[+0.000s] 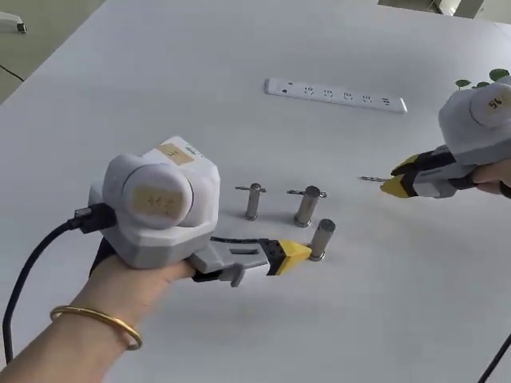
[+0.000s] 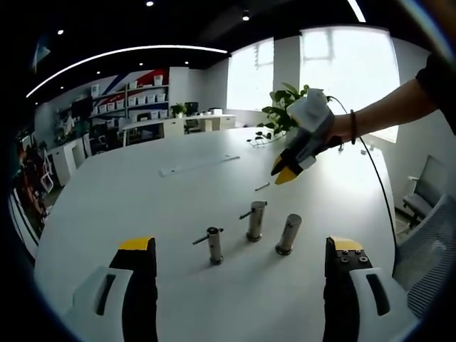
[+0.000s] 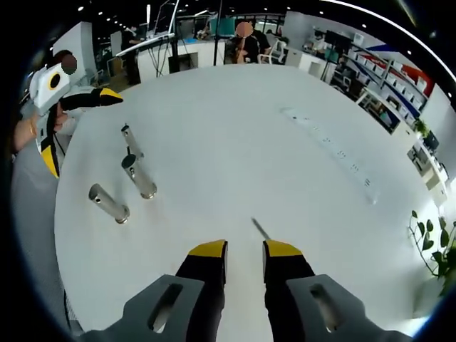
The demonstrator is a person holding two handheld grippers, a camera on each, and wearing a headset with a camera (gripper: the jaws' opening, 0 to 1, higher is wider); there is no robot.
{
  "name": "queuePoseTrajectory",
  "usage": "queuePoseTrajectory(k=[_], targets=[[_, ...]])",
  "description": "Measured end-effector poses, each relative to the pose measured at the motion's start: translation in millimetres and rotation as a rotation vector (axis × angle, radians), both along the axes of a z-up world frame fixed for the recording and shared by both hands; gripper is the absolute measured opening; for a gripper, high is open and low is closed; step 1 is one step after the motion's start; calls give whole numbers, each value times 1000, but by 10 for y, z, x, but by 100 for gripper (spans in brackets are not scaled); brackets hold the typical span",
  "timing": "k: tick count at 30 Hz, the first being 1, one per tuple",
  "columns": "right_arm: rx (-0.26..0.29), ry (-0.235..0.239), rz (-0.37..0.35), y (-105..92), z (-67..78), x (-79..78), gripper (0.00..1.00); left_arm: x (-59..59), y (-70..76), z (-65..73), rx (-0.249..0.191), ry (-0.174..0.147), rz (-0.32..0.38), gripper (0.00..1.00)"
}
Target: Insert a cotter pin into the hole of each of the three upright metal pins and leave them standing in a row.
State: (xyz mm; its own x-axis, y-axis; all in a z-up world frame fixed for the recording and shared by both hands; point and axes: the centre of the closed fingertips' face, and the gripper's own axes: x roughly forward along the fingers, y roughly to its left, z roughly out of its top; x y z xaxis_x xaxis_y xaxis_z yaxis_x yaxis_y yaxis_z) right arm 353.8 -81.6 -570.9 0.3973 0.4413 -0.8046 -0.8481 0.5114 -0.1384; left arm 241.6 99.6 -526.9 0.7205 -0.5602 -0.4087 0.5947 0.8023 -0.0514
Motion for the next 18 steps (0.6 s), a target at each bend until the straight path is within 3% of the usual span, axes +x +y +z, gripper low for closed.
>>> queuePoseTrajectory(k=[5,10,18], targets=[[-83,-18,77,-48,-125,116,13,-7,-12,23,-8,-3,1,98],[-187,-1,159,-107,-250,150,10,-18,-3,9,-1,1,1,97],[-226,25,204,-93,-288,204,8,-12,27,51,-19,-5,9,95]])
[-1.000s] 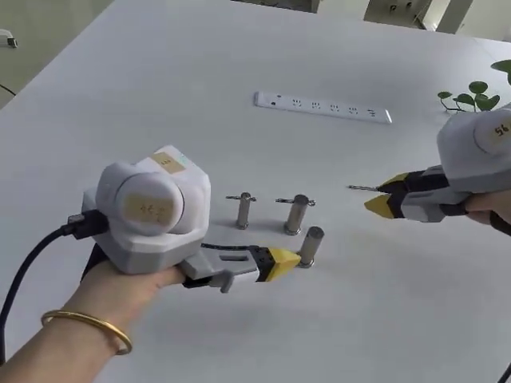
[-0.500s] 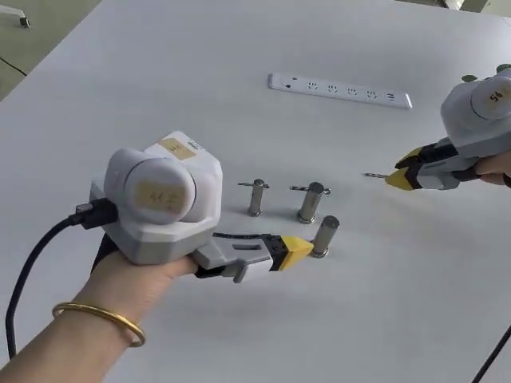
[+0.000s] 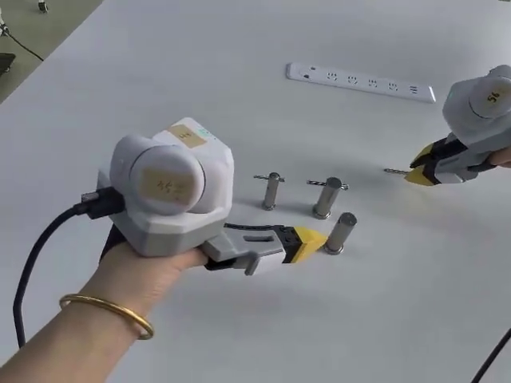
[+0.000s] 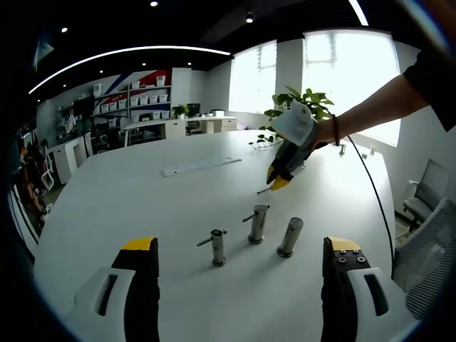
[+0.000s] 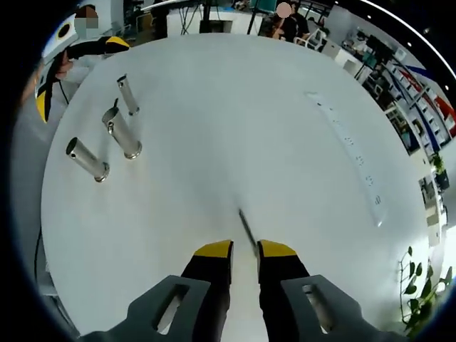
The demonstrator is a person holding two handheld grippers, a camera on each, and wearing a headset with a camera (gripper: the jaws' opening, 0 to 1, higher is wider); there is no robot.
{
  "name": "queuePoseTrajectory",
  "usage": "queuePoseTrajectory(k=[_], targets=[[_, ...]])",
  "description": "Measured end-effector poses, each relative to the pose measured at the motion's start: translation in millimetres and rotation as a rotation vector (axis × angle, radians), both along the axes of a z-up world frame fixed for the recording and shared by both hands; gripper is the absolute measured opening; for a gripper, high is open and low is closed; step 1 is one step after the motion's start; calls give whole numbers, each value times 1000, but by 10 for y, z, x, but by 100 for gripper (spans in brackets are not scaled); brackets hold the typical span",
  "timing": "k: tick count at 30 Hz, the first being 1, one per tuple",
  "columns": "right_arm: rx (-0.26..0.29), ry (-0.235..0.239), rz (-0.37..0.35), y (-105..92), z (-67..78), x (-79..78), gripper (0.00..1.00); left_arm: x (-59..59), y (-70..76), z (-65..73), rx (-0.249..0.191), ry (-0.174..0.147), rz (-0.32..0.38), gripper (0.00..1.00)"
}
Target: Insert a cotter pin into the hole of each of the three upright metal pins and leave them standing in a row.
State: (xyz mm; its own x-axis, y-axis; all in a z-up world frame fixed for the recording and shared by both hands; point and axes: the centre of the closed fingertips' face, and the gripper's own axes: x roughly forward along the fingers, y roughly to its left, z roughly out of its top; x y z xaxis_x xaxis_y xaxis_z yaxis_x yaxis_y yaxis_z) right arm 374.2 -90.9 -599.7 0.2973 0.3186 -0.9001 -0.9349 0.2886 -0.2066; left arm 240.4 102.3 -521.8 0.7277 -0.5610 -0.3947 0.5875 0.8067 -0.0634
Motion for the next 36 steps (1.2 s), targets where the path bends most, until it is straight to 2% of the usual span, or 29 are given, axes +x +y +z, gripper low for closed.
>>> queuePoseTrajectory(k=[4,9,13,20,24,31,36], targets=[[-49,8,34,-35,-27,26,8,-3,17,-12,5,4,2,95],[-77,31,52,-90,-50,62,8,-9,31,-21,8,6,3,94],[-82,48,45,-132,-60,104,8,-13,36,-37,11,12,3,93],[-87,73,78,-112,-79,73,6,-12,56,-70,18,21,8,93],[-83,120,88,-104,-100,21,0,-20,37,-85,18,25,2,92],[-103,129,113,-99,-108,12,0,-28,34,-113,26,33,-4,91],[-145,96,181,-93,-110,-15,0,-22,45,-102,23,31,-2,91]])
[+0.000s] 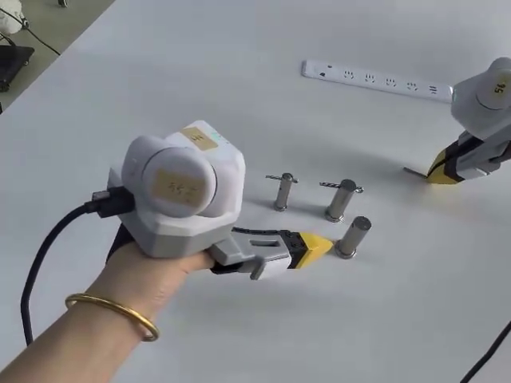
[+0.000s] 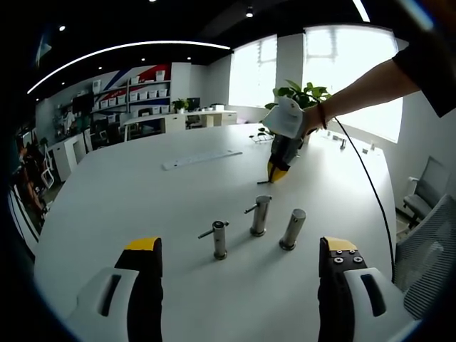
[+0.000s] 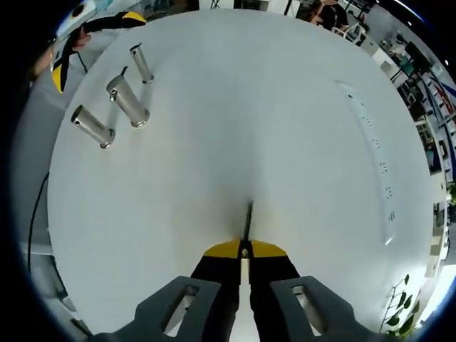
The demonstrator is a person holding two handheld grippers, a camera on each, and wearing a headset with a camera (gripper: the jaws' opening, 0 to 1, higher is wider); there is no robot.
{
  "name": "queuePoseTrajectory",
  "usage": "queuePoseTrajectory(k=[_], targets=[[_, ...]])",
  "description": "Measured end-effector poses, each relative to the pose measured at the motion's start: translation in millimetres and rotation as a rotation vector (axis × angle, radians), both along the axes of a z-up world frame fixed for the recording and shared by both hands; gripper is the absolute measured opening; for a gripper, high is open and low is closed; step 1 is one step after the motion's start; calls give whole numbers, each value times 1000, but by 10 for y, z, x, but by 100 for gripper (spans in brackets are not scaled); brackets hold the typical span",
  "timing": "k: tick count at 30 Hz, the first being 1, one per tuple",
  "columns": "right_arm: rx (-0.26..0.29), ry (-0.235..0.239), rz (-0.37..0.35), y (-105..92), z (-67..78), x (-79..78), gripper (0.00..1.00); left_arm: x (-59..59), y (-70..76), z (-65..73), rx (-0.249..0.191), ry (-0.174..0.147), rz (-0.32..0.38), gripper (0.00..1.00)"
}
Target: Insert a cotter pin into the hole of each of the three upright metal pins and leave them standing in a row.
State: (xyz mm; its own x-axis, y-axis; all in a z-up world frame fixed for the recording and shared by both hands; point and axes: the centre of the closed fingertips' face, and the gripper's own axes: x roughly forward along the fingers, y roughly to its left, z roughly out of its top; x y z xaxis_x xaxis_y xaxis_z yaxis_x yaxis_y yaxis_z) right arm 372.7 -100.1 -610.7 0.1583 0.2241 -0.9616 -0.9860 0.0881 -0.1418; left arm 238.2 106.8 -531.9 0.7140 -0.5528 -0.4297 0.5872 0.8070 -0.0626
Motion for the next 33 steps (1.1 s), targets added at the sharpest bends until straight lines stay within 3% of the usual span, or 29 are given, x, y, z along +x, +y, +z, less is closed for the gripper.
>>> queuePoseTrajectory(k=[8,13,17,21,24,33], targets=[[-22,-60,32,-10,-4,-2,0,3,13,-8,1,2,4,89],[-13,-72,49,1,43,-60,0,1,28,-26,13,-1,5,86],[16,-100,47,26,154,-114,0,10,-2,1,-22,-7,2,86],[43,-135,90,94,293,-225,0,-2,-27,12,-13,-17,-11,85],[69,-166,127,194,419,-331,0,-40,-51,3,-27,0,-23,81],[125,-214,255,557,637,-701,0,-74,-68,71,-41,-3,-34,73]])
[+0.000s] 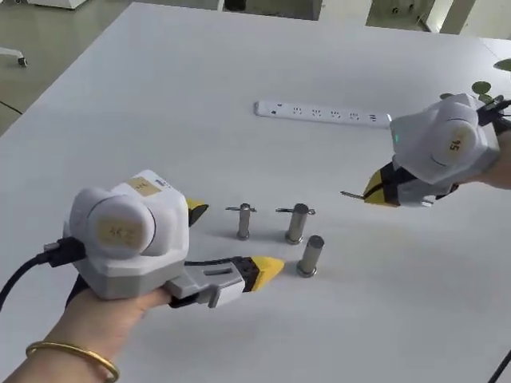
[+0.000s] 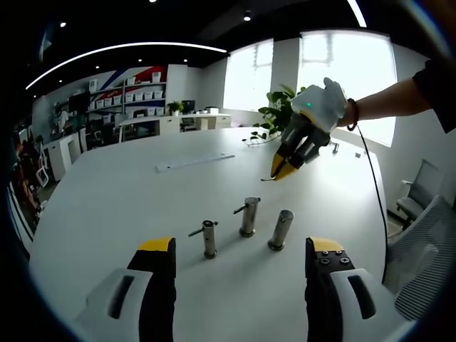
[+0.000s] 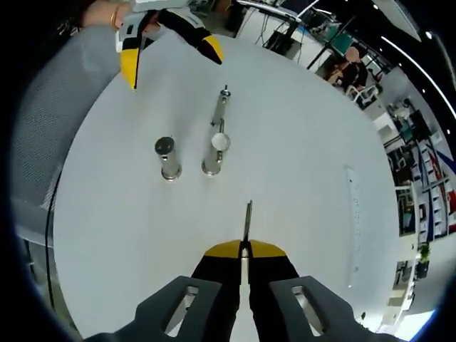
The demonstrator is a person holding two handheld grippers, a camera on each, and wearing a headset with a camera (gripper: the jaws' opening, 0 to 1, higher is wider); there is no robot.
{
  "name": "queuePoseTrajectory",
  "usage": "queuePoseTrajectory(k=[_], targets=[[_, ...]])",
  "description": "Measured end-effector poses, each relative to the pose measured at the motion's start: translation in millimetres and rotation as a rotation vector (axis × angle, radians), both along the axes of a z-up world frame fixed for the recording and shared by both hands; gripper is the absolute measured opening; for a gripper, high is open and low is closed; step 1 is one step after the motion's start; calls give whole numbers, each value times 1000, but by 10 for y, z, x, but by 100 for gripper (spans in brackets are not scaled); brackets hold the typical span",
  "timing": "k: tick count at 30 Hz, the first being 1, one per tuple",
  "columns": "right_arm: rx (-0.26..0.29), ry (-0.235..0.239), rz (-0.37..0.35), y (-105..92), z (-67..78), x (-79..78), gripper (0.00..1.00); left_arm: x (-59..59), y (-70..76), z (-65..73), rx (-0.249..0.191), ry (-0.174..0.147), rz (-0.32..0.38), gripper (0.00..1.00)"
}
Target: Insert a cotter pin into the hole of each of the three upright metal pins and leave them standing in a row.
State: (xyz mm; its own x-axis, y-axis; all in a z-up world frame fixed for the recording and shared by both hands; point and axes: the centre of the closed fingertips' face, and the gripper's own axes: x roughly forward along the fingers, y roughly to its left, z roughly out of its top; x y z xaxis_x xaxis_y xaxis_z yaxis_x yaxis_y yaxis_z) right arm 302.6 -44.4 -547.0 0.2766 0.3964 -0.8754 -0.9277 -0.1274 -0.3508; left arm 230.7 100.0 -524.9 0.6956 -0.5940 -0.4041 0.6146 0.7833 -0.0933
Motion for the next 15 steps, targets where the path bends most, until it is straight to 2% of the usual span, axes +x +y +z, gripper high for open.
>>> queuePoseTrajectory(k=[5,6,8,11,15], targets=[[26,-27,57,176,111,-179,0,-4,-49,68,-18,-3,-9,67],[30,-28,64,164,77,-121,0,-8,-59,75,-22,-2,-12,66],[46,-40,77,227,132,-182,0,-16,-83,88,-32,3,-16,62],[69,-48,95,317,209,-292,0,-27,-123,98,-55,19,-20,57],[81,-55,122,382,210,-377,0,-36,-206,141,-113,41,-25,50]])
